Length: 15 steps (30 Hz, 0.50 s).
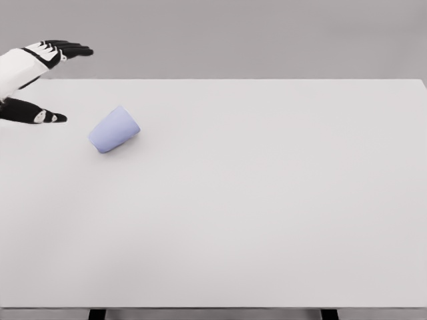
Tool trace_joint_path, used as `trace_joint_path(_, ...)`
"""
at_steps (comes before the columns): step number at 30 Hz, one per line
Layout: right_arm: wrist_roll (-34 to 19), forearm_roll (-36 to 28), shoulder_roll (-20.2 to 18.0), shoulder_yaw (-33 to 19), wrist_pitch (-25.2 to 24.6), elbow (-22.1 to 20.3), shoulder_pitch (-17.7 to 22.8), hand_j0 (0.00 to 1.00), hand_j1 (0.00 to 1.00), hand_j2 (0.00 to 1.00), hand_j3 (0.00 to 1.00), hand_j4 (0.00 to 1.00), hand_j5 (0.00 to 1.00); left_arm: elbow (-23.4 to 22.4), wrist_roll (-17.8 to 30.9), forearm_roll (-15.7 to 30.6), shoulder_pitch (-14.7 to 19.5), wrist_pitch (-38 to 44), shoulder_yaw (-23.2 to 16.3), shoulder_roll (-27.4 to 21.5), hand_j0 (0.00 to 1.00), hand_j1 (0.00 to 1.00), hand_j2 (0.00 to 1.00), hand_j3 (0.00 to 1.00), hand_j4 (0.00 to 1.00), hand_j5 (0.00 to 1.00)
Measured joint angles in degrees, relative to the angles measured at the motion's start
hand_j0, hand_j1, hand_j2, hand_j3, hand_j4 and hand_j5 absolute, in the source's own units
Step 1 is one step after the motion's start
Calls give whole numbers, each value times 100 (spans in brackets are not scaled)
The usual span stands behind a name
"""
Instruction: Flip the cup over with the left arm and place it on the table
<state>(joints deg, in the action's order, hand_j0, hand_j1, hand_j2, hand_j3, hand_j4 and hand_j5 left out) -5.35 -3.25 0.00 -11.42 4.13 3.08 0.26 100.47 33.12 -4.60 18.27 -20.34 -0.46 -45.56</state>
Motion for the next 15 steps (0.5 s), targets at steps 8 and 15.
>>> trace_joint_path(8, 0, 0, 0, 0, 0, 1, 0, 100, 100, 100, 100, 100, 100, 21, 177, 355, 449, 3401, -351, 1109, 100, 100, 100, 100, 100, 100)
trace_joint_path(15, 0, 0, 0, 0, 0, 0, 0, 100, 100, 100, 100, 100, 100, 49, 188, 340, 1082, 5275, -681, 1610, 100, 100, 100, 100, 100, 100)
